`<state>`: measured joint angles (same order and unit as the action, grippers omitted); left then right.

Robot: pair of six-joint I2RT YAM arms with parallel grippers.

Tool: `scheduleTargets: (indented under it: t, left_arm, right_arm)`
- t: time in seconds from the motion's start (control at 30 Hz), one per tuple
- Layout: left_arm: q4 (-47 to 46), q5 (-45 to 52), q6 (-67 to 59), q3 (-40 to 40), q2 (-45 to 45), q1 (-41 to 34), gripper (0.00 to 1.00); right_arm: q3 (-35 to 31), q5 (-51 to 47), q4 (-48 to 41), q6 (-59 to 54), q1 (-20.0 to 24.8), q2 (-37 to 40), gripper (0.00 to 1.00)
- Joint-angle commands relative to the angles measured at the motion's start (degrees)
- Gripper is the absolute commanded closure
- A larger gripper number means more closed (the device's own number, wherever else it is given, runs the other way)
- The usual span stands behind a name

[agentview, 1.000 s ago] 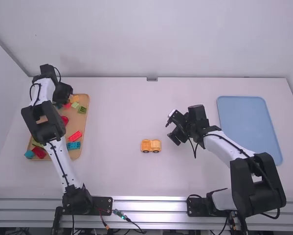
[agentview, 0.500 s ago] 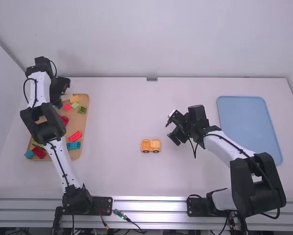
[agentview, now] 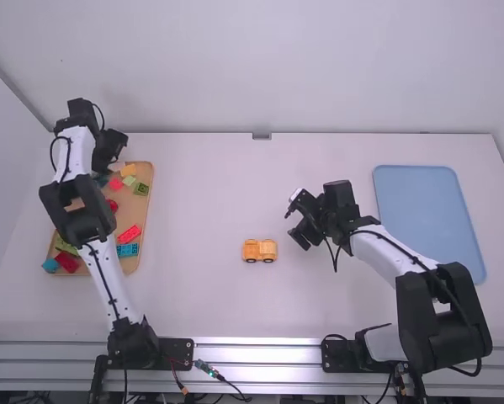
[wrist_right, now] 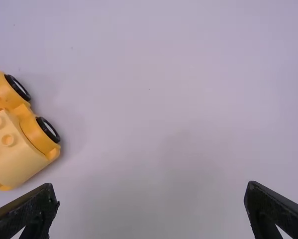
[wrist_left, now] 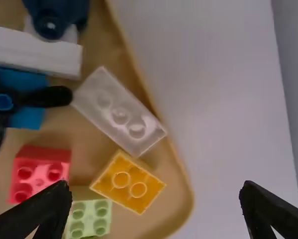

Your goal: Assemble lego blocks to make yellow taxi

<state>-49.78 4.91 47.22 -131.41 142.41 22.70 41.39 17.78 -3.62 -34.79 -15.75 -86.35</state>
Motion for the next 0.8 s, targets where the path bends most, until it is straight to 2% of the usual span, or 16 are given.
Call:
scheduleTargets:
  t: [0.0, 0.33, 0.77]
  left_arm:
    - [0.9, 0.2, -4.3, 1.0, 0.4, -2.1, 0.1]
    - [0.4, -5.5, -3.1, 4.1, 0.4, -3.0, 0.14]
    - [5.7, -5.9, -3.1, 9.0, 0.4, -2.8, 0.16]
  right_arm:
    - [0.8, 0.2, 0.0, 0.1, -0.5, 1.0, 0.01]
    - [0.8, 0.2, -1.1, 0.1, 0.1, 1.0, 0.01]
    - [0.8, 0.2, -1.1, 0.1, -0.2, 1.0, 0.01]
